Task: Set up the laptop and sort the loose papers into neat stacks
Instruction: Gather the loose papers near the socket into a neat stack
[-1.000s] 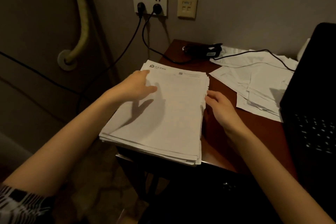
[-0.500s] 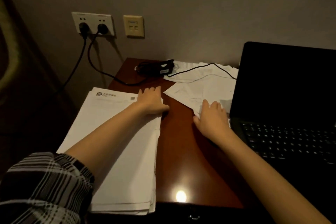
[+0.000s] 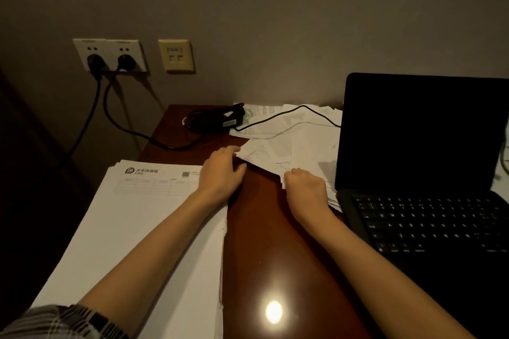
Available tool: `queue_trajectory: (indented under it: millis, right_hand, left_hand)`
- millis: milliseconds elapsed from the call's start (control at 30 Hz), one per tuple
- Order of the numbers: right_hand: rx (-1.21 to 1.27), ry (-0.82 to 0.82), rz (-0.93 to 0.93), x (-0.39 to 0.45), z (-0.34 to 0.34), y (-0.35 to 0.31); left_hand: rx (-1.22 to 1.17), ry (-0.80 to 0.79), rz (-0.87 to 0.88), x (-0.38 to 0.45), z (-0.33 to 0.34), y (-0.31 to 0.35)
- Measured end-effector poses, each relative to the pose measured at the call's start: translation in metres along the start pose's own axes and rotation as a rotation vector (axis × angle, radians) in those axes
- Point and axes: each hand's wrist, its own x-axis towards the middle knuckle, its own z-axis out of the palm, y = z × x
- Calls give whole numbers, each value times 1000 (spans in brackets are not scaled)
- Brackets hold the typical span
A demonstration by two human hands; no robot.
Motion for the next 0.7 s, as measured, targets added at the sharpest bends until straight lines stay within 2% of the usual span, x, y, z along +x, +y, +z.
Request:
queue_trajectory:
  millis: [167,267,333,400,567,700]
  right_hand:
    - [84,158,70,11,-26,-3]
    - [77,182,110,17,-39,-16]
    - [72,276,92,19,-47,-28]
    - [64,436,17,20,-59,-41]
    - [62,720,-62,30,-97,-55]
    - [99,689,-146,44,-109,-39]
  left_hand:
    - [-396,250,40,-9,-5,-2]
    - [-634,259,-22,-13,-8,1]
    - [-814,250,-78,-13,-8,0]
    - [-955,229,-149,-10,-9,-5]
    - [-1153,160,-236,1,-12,-23]
    - [-1078,173,-168,4,-21,-25]
